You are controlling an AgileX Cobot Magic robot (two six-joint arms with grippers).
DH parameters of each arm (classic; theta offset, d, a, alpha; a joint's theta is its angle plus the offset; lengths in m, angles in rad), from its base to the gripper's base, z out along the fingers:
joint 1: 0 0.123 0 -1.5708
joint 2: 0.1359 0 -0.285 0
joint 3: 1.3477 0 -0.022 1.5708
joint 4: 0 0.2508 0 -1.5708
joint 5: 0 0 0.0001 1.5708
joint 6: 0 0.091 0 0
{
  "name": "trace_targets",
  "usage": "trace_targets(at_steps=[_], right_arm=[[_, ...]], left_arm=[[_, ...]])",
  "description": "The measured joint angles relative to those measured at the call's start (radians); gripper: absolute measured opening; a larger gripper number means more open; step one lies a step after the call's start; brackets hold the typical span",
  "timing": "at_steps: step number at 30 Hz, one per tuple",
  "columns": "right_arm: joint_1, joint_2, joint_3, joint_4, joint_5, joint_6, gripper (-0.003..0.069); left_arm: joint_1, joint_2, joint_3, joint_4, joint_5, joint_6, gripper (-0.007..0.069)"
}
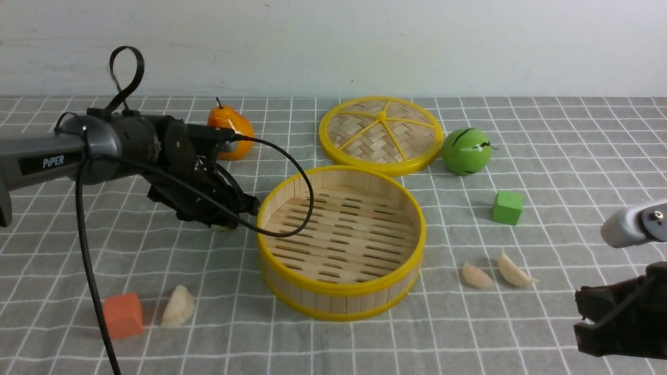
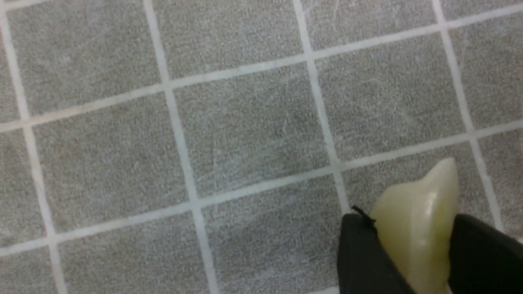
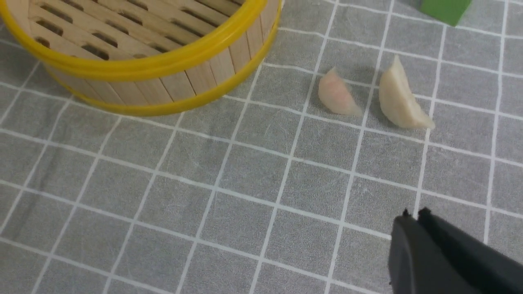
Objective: Put the dumplings into the steamer on the table with the grey tablecloth.
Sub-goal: 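Reach for and grasp a dumpling on the table with the left gripper, then place the dumpling into the bamboo steamer basket with the left gripper, then reach for and grasp a dumpling on the table with the left gripper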
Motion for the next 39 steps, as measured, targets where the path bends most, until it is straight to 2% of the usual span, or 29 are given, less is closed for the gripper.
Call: trace_targets(at_steps=[4, 9, 11, 15, 19, 22, 23, 24, 26, 27, 28, 29, 32, 35, 39], right_arm=[[0.0, 0.0, 0.0, 0.0, -0.005, 0.0, 0.0012], [0.0, 0.0, 0.0, -0.001, -0.051, -0.001, 0.0013], [0.0, 0.0, 0.0, -0.009, -0.065, -0.001, 0.0015], [0.0, 0.0, 0.0, -0.012, -0.071, -0.001, 0.002], [0.0, 0.0, 0.0, -0.012, -0.071, -0.001, 0.0022], [0.0, 0.0, 0.0, -0.012, -0.071, -0.001, 0.0022], [0.0, 0.0, 0.0, -0.012, -0.071, -0.001, 0.0025], [0.0, 0.0, 0.0, -0.012, -0.071, -0.001, 0.0025], [0.0, 0.0, 0.0, -0.023, -0.071, -0.001, 0.003], [0.0, 0.0, 0.0, -0.023, -0.071, -0.001, 0.003], [0.0, 0.0, 0.0, -0.023, -0.071, -0.001, 0.0032], [0.0, 0.0, 0.0, -0.029, -0.071, -0.001, 0.0032], [0.0, 0.0, 0.0, -0.035, -0.071, -0.001, 0.0032], [0.0, 0.0, 0.0, -0.036, -0.071, -0.001, 0.0032], [0.0, 0.0, 0.0, -0.023, -0.069, -0.001, 0.0033]], left_arm=[[-0.012, -0.037, 0.0, 0.001, 0.049, -0.004, 0.0247], [-0.089, -0.169, -0.032, -0.021, 0.074, -0.043, 0.0246], [-0.152, -0.198, -0.043, -0.048, 0.049, -0.054, 0.0246], [-0.212, -0.13, -0.044, -0.06, -0.02, -0.071, 0.0246], [-0.218, -0.023, -0.038, -0.048, -0.073, -0.078, 0.0253], [-0.219, -0.024, -0.037, -0.047, -0.082, -0.079, 0.0316], [-0.219, -0.034, -0.045, -0.048, -0.074, -0.079, 0.0389], [-0.219, -0.043, -0.051, -0.049, -0.057, -0.083, 0.0427], [-0.219, -0.088, -0.075, -0.047, 0.036, -0.101, 0.0523], [-0.219, -0.094, -0.077, -0.047, 0.046, -0.102, 0.0523], [-0.219, -0.162, -0.098, -0.03, 0.141, -0.111, 0.0566], [-0.219, -0.199, -0.104, -0.018, 0.172, -0.117, 0.0571], [-0.219, -0.326, -0.101, 0.024, 0.303, -0.148, 0.0568], [-0.219, -0.431, -0.023, 0.063, 0.413, -0.193, 0.0525], [-0.219, -0.453, 0.177, 0.137, 0.386, -0.266, 0.0451]])
